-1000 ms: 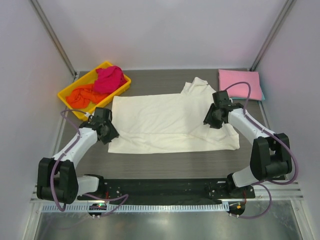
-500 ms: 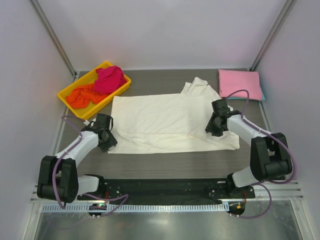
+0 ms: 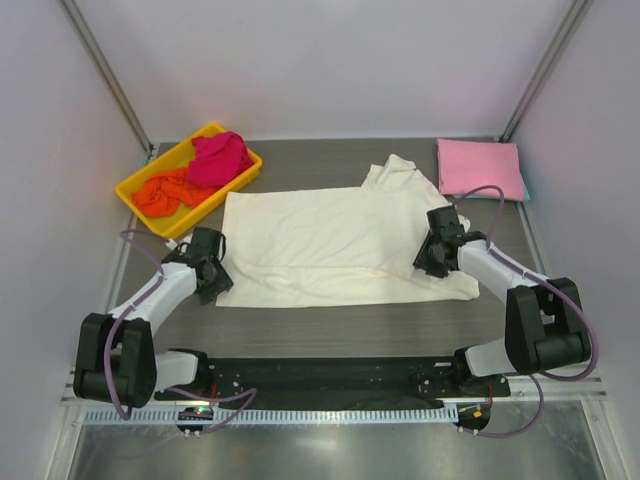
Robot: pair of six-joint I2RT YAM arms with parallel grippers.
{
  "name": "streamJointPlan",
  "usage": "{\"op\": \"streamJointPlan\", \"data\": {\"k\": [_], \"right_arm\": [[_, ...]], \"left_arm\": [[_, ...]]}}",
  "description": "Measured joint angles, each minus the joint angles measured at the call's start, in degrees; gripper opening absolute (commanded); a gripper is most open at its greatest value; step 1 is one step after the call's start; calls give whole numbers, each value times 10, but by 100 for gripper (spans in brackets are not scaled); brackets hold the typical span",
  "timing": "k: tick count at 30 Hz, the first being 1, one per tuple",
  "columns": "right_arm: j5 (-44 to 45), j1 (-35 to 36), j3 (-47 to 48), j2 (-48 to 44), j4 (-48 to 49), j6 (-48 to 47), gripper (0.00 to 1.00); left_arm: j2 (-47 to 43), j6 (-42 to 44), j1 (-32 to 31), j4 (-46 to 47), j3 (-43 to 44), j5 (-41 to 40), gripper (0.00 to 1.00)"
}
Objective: Fold and stack the t-shirts
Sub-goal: Fold the tshirt
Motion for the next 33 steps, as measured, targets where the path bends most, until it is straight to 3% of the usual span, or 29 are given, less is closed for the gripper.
{"op": "streamJointPlan", "data": {"k": [7,18,24,26,30,33], "right_arm": [[0,-6,-19,-2,18,-2,38],[11,-32,-69,-26,62,9,38],[15,-33,-71,-28,67,16,38],[14,-33,-71,-28,67,17,38],[7,-33,-71,-32,65,17,40],[-3,-34,-70,-46,54,16,42]], "left_arm": [[6,5,0,15,0,21,0],[-61,-42,0,-32,-7,-5,0],[-53,-82,-1,-62,-19,-15,1],[-42,-93,-1,-72,-18,-15,5],[-27,-109,-2,-104,-15,-29,27],[-27,-112,-2,-125,-7,-45,34]]}}
